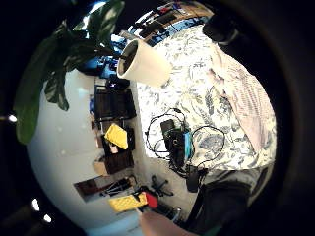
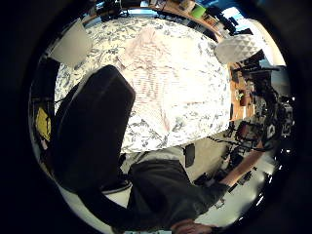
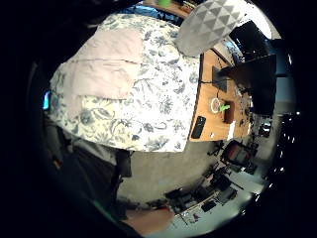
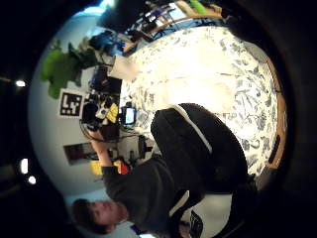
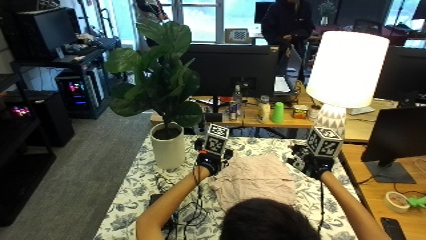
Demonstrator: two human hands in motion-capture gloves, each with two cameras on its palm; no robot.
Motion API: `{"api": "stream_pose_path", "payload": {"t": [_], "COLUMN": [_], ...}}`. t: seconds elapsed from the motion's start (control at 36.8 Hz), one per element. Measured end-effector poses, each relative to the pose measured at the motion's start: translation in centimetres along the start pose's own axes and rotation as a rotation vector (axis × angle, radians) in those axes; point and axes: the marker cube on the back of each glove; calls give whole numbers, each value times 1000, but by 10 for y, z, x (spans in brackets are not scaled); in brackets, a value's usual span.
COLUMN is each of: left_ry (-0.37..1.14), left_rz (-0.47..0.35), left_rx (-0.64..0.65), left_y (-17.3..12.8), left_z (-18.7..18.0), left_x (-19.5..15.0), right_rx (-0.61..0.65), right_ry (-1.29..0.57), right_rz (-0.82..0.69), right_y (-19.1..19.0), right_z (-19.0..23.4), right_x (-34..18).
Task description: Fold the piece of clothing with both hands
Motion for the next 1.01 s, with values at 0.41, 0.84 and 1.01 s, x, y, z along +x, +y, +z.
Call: {"api": "stream_pose_path", "payload": {"t": [0.41,0.84,1.01], "left_ry": [10,76,110], "left_rz": [68,266,329], "left_rx": [-32,-40,-75], "left_y": [2,-1,5], "left_z": [21,56,93], "left_x": [5,39,67], "right_rx": [4,-18,-55], "right_ry": [17,90,114], "right_rz": [44,25,50], "right_y": [1,21,5], "right_z": [-2,-3,17], "right_x": [15,-3,13]}}
